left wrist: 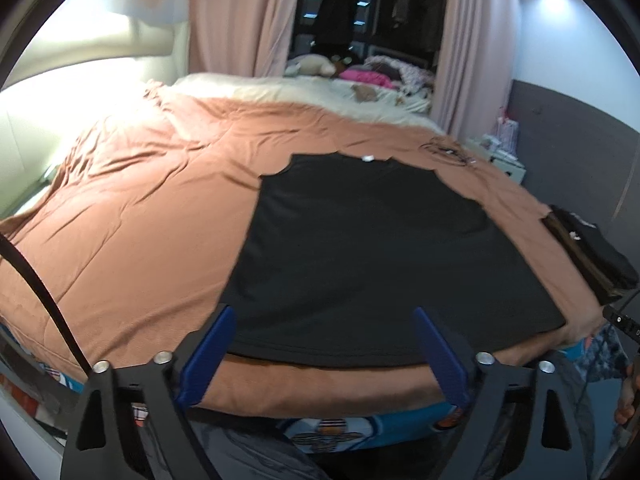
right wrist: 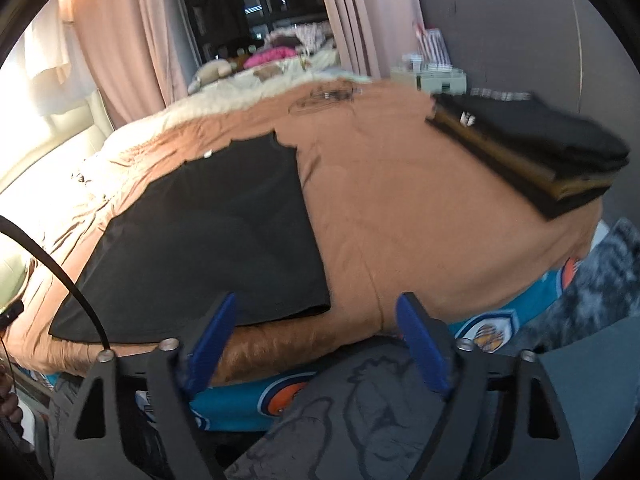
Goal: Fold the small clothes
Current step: 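Move both grippers down to the hem of the black T-shirt, then close the left gripper on the hem while the right gripper pinches the hem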
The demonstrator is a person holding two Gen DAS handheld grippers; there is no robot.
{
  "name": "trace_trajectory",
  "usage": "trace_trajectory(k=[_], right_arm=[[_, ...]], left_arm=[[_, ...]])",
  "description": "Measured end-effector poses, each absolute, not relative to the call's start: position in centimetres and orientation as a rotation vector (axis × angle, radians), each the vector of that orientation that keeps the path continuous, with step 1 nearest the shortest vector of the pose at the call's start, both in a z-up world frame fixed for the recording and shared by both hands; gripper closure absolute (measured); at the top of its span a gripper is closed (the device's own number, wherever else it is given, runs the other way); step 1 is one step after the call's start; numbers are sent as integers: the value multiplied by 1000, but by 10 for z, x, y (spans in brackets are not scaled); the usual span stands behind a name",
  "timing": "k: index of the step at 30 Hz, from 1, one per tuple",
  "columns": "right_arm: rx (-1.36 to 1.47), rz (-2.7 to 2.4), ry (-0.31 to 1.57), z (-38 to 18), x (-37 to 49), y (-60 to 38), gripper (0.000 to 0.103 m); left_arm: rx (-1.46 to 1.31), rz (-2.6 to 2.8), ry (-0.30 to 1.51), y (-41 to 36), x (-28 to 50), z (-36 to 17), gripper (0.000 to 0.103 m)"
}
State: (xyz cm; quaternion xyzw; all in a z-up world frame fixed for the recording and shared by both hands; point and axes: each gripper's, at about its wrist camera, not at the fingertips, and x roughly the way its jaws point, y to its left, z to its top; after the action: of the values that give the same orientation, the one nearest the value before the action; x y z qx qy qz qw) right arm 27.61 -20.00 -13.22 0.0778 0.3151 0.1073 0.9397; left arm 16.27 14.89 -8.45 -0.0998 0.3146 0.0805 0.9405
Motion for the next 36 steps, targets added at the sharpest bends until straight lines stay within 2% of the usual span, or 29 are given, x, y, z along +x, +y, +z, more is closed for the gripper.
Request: trace_trajectory(k=[2, 6, 8, 11, 14, 18, 21, 25, 31, 33, 36], right_arm=[[182, 237, 684, -134, 291, -205, 34], [211, 275, 738, -133, 310, -216, 38], [226, 296, 757, -131, 319, -221, 41], [262, 343, 786, -131, 330, -232, 49], [307, 370, 808, -131, 341, -245, 52], [358, 382, 829, -136, 353, -266, 53], [409, 383, 833, -142, 358, -276, 54], [463, 379, 826, -153, 354, -283, 60], [585, 403, 811, -167, 336, -289, 60], [643, 418, 807, -174, 334, -295, 60], [726, 411, 801, -187, 333, -306, 61]], left_arm=[[-222, 182, 674, 163, 171, -93, 25], [-268, 214, 732, 189, 183, -109, 41], [-280, 232, 751, 197, 188, -115, 42], [-313, 249, 799, 211, 196, -125, 52], [-314, 283, 837, 221, 200, -134, 55], [-351, 295, 898, 237, 205, -151, 68], [-412, 277, 932, 244, 206, -162, 69], [-438, 251, 940, 240, 207, -165, 69], [-535, 212, 911, 242, 202, -171, 70], [-595, 216, 893, 248, 196, -172, 76], [-612, 223, 885, 249, 195, -171, 77]])
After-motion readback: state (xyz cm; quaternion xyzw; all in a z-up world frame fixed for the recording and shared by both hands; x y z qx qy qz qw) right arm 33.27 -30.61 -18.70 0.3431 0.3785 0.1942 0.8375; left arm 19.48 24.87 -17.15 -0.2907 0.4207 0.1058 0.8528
